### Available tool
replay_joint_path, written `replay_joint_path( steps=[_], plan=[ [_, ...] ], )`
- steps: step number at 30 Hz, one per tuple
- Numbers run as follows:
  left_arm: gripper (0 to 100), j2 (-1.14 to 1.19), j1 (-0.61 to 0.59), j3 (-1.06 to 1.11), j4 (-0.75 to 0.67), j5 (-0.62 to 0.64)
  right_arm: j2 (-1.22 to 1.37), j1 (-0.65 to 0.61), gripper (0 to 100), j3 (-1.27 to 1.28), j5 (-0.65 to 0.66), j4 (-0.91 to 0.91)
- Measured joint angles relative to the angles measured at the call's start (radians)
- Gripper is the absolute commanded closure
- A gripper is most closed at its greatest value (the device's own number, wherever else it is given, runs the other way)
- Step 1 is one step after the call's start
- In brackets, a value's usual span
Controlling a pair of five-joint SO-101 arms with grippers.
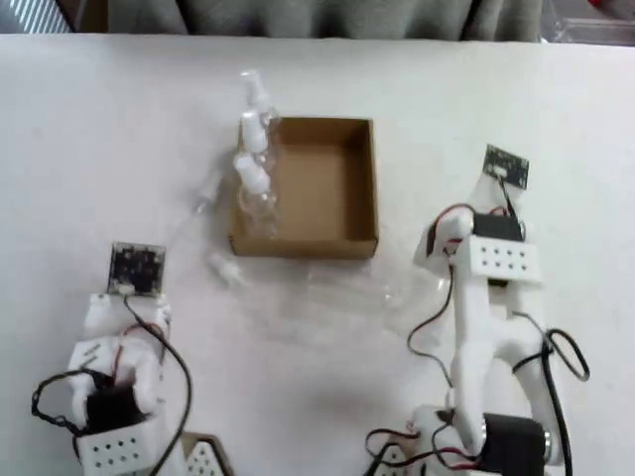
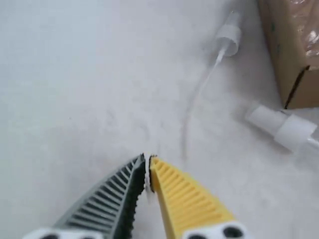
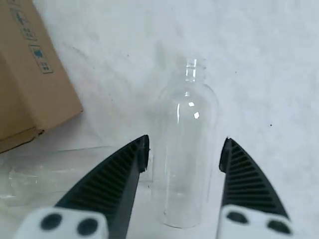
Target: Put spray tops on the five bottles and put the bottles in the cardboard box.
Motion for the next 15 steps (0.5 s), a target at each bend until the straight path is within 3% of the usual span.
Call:
replay_joint_path(
  steps=[3, 15],
  plan=[
    [97, 0.000, 0.002, 0.000, 0.000, 0.000, 0.002, 0.000, 71.4, -0.005, 0.000, 0.031],
    [97, 0.000, 0.002, 0.000, 0.000, 0.000, 0.014, 0.000, 73.3, -0.005, 0.000, 0.046]
  ],
)
